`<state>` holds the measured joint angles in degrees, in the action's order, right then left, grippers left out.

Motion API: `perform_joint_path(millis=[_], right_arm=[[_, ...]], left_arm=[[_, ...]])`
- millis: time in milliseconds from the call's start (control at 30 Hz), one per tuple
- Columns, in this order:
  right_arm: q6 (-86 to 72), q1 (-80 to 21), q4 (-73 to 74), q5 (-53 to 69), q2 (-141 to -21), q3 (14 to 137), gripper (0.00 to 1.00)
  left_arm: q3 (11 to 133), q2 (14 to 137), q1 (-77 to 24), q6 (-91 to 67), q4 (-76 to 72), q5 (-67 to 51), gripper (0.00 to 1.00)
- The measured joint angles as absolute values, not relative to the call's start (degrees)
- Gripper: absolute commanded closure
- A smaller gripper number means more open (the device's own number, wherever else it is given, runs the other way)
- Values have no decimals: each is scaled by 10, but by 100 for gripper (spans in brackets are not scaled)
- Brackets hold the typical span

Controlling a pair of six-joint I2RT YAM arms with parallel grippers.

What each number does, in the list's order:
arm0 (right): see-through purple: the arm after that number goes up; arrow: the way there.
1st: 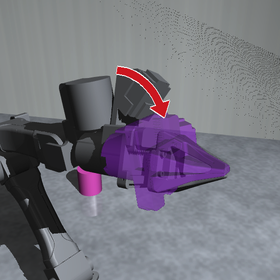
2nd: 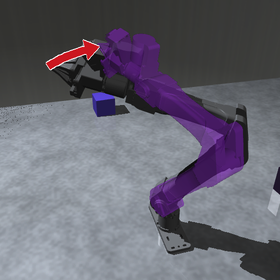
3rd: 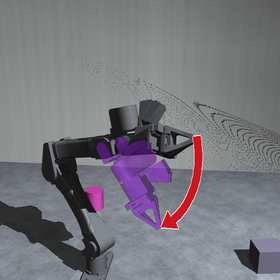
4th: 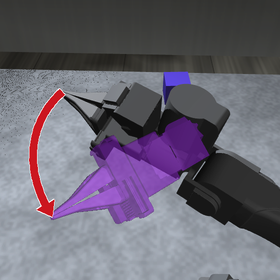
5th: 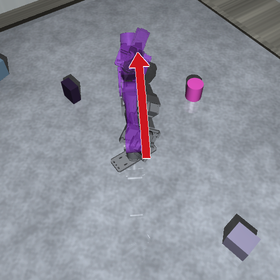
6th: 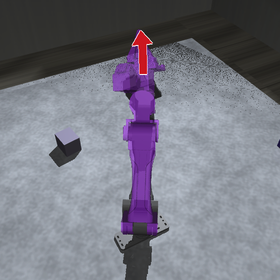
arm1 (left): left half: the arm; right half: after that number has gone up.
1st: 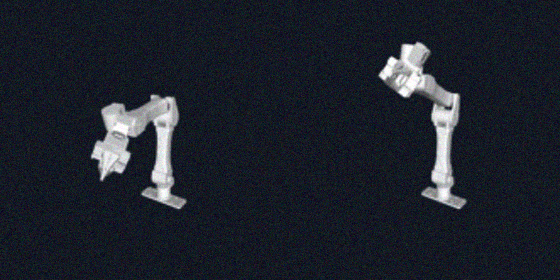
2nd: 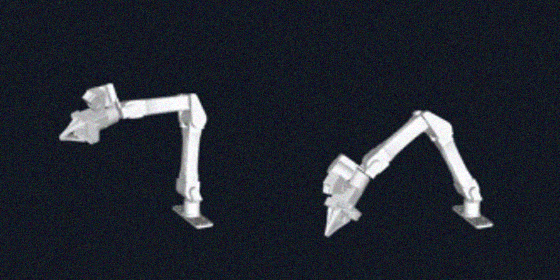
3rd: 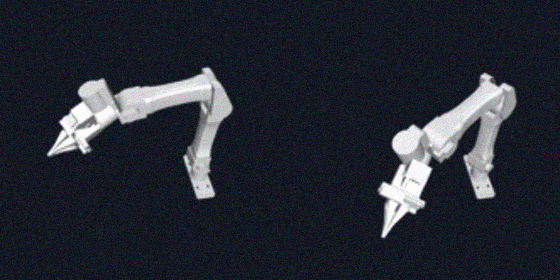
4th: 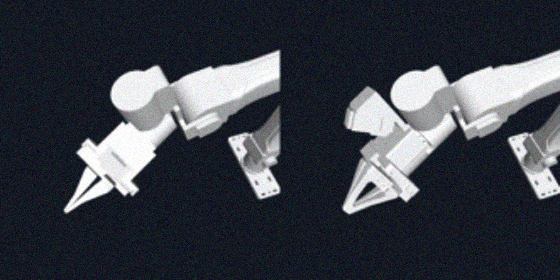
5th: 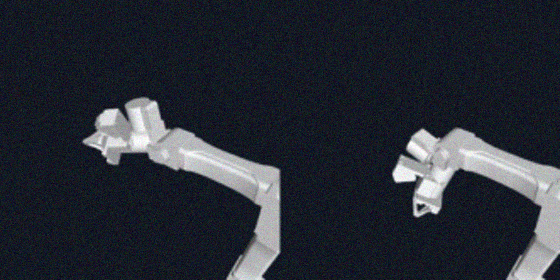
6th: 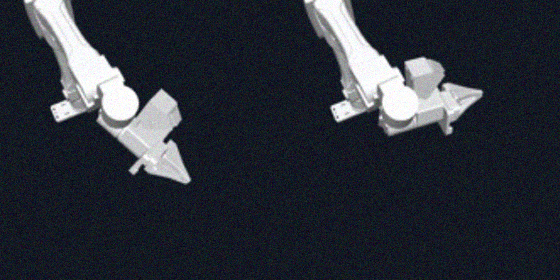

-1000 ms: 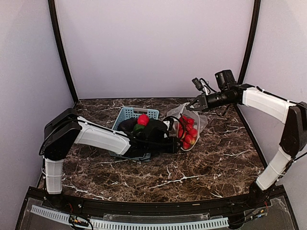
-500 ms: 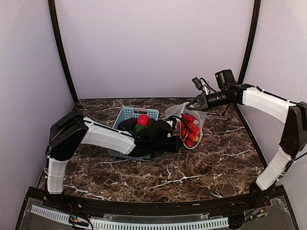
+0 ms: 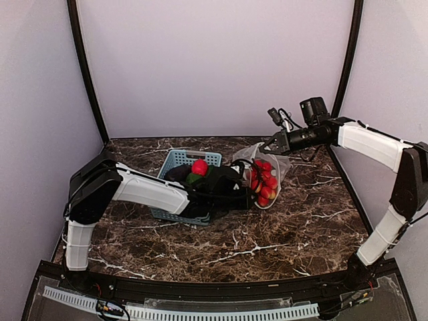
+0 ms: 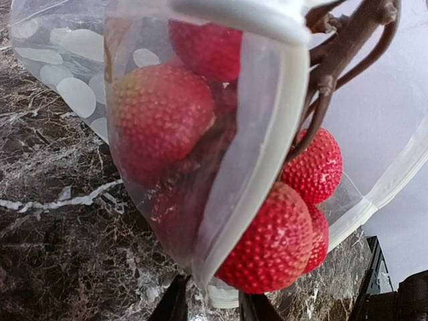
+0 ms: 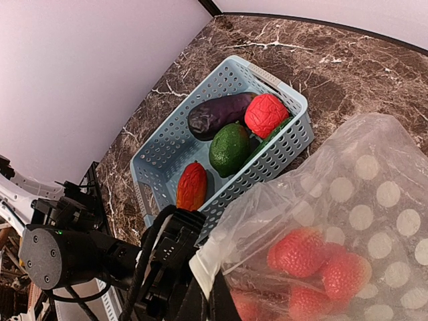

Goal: Place the food in the zip-top bag and seal the zipper
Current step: Adjust the zipper food storage bag at the center of the board.

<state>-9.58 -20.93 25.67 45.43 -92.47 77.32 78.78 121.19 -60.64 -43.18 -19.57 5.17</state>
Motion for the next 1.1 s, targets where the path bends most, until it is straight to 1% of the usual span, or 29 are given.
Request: perform_joint_path(millis=[67,100,233,367,433,467,633,767,900,1100], right_arm=[[-96,-209,257,454,-925,773,100],[-96,-209,257,455,-925,773,100],[-98,-209,256,456,-925,773,100],[-100,-209,256,456,-924,773,100],[-100,-209,256,456,-923,771,100],[-100,-209,255,456,-922,769,100],[-86,-209,260,429,-922,765,100],[-30,-209,310,342,-921,797,100],[20,-209,326,257,-891,829,100],[30,-232,328,252,-833,861,100]], left_arm=[[788,1212,-606,-435,-196,52,84],[788,1212,-606,-437,-196,52,84],[789,1216,-606,-441,-196,56,81],[801,1231,-605,-448,-195,60,88],[802,1237,-603,-451,-196,61,98],[802,1239,-603,-452,-196,61,99],[802,1239,-601,-453,-198,55,99],[802,1220,-601,-451,-186,39,99],[806,1160,-601,-439,-170,40,99],[904,1137,-607,-418,-155,23,99]])
